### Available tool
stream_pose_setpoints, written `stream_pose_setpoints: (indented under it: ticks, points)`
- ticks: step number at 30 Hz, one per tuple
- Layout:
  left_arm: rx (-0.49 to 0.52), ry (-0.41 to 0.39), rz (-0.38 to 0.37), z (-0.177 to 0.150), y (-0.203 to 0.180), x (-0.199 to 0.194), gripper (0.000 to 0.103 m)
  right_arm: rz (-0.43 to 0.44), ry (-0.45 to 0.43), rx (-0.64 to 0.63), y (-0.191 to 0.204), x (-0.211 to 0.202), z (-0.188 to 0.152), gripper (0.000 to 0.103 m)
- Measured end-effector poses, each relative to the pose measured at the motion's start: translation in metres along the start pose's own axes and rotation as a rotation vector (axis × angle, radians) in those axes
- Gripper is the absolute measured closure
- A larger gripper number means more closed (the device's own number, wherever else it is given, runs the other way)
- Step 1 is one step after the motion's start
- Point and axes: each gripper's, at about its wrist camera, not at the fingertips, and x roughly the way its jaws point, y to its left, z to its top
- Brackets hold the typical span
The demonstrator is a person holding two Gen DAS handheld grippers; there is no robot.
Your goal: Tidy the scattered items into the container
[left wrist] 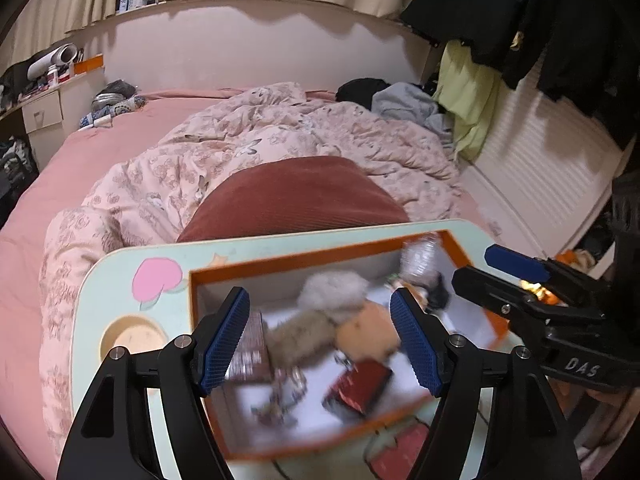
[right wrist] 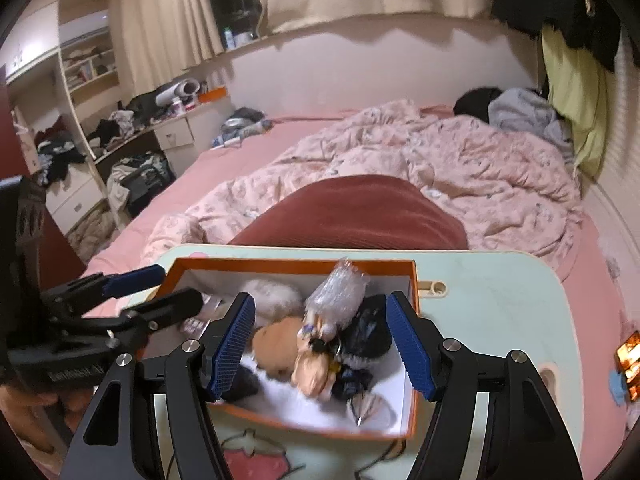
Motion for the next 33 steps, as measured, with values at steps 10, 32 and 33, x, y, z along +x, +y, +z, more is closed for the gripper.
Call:
stream_pose_setpoints:
  ticks: [10, 32, 33]
  points:
    - [0.049, 0.013, 0.104, -0.087, -0.025, -0.027, 0.019, -0.126, 0.077, -0.011, 0.016, -0.028, -0.102, 0.034]
    - [-0.002, 0.201, 0.231, -0.123, -0.010, 0.019, 0.000, -0.224, 0.223, -0.032, 0.008, 0.002, -0.142, 0.000]
    - [-0.001, 0.199, 0.230, -0.124, -0.010, 0.019, 0.000, -0.224, 0.223, -0.032, 0.008, 0.002, -0.142, 0.000]
